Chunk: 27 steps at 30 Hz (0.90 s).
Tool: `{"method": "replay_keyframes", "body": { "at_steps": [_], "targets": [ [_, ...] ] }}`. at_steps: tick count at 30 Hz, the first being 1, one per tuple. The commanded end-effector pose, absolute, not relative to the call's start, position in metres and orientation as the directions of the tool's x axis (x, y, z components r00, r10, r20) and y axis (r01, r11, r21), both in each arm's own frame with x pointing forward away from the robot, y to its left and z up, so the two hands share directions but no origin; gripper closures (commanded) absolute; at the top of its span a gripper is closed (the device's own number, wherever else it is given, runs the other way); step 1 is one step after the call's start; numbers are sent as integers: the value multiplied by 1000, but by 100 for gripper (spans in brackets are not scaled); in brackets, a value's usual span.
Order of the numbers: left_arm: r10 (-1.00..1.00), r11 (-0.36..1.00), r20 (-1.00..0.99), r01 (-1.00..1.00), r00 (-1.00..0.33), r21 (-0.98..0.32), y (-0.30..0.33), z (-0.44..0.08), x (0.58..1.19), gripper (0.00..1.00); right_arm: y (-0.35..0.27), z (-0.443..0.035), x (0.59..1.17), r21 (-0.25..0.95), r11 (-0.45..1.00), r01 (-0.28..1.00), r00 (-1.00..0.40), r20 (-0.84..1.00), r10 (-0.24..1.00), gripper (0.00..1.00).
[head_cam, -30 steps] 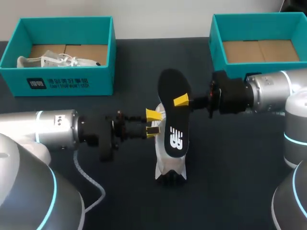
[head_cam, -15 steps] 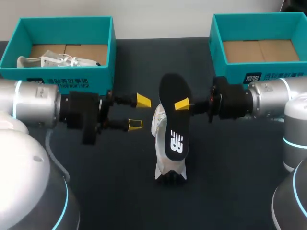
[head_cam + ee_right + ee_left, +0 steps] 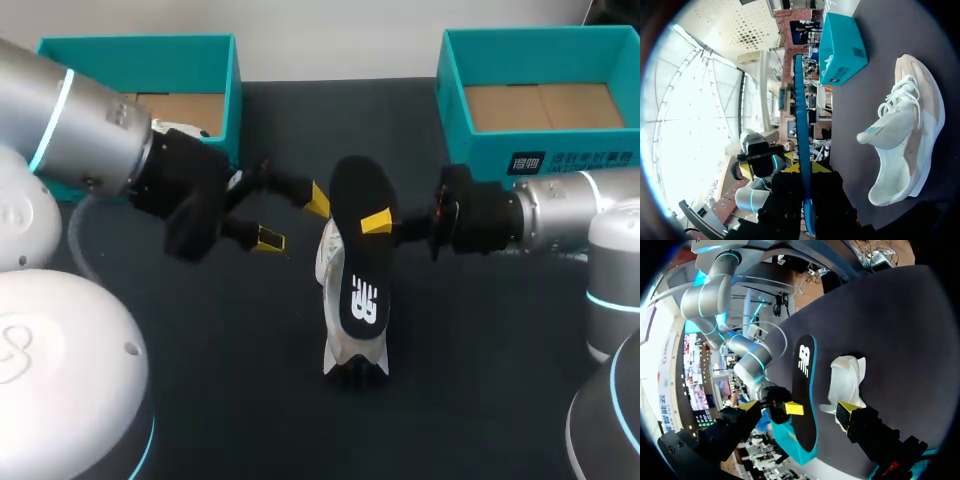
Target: Take the shoe out of the shoebox, open the shoe tongue, remove and reinsert the insole, then place the shoe into the shoebox
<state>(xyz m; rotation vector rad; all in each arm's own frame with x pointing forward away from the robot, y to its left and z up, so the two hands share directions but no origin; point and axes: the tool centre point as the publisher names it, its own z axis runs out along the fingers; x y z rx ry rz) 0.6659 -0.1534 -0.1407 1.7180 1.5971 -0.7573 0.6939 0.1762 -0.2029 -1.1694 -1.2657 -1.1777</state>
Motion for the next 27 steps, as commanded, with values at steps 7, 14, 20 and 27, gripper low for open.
{"method": "replay_keyframes", "body": {
  "at_steps": [7, 14, 20, 27],
  "targets": [
    [691, -37, -718, 996, 81, 77, -154, -138, 668, 0, 176, -203, 693, 19, 47, 999, -20, 1000, 22, 100],
    [788, 21, -616, 999, 15, 51, -172, -122, 673, 0, 175, -203, 694, 22, 46, 999, -24, 999, 24, 100],
    [853, 121, -501, 989, -144, -80, -174, -124, 697, 0, 174, -204, 696, 21, 52, 998, -22, 999, 24, 100],
    [926, 142, -346, 989, -150, -49, -187, -123, 701, 0, 175, -206, 699, 23, 59, 998, -24, 1000, 18, 100]
  ]
}}
